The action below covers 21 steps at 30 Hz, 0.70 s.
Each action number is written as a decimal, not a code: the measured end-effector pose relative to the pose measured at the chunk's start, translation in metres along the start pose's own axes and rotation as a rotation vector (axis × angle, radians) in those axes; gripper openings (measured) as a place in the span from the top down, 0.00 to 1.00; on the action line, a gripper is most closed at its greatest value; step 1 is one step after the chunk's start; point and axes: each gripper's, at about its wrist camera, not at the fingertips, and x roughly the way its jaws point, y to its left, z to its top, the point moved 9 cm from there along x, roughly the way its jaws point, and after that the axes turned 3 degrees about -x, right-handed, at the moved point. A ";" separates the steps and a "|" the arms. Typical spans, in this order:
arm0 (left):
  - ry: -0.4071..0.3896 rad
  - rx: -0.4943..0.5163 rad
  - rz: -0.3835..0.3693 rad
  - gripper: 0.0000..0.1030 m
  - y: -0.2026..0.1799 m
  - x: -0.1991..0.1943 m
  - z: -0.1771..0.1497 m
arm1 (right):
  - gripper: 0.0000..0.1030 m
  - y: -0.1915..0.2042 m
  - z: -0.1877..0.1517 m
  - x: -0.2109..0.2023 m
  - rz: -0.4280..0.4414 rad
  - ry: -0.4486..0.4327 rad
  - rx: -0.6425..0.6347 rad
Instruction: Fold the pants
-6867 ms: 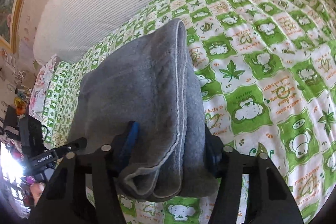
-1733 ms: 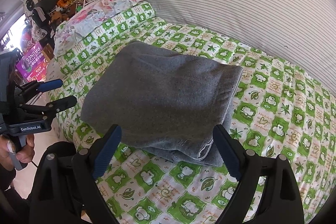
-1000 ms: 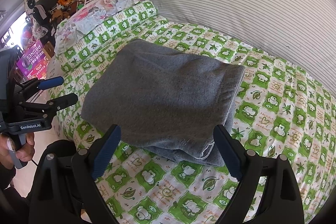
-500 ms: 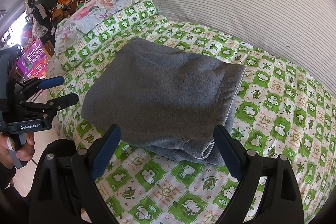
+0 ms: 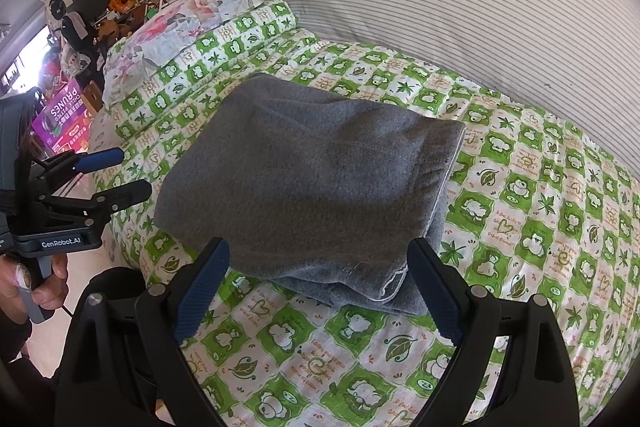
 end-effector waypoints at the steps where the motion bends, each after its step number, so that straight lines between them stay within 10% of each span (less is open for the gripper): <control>1: 0.000 0.000 0.000 0.21 0.000 0.001 0.001 | 0.12 -0.001 0.000 0.000 0.000 0.001 0.001; 21: 0.006 0.010 0.004 0.21 -0.004 0.009 0.010 | 0.11 -0.015 -0.001 -0.007 0.014 -0.016 0.027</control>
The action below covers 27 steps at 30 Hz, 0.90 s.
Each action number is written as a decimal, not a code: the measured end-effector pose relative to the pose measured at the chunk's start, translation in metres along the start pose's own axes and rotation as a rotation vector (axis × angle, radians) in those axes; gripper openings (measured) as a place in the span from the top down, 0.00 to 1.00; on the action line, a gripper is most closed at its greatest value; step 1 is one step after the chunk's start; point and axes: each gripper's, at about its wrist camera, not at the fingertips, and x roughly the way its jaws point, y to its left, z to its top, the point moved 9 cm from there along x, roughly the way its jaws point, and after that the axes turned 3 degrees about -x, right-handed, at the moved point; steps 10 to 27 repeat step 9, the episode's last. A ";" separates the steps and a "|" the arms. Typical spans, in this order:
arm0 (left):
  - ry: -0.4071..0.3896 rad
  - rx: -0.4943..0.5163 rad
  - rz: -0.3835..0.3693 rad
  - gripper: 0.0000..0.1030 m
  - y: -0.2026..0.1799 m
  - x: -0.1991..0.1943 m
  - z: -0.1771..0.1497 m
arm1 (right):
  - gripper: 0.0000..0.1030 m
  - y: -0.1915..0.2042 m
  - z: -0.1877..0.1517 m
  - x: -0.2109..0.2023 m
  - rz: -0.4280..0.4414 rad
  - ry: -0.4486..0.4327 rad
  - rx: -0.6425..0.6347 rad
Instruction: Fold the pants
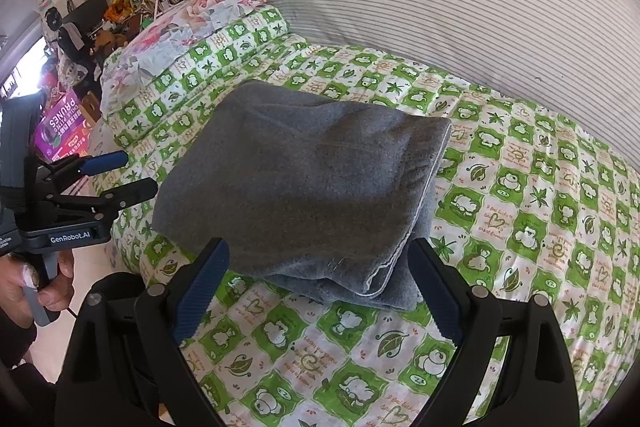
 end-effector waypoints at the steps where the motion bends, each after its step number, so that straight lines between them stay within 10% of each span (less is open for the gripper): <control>1: -0.001 0.004 0.001 0.21 -0.001 -0.001 0.000 | 0.11 0.000 0.000 -0.001 0.003 -0.002 0.004; 27: 0.011 0.007 -0.009 0.21 -0.008 -0.002 0.002 | 0.11 0.000 0.000 -0.005 0.020 -0.019 0.020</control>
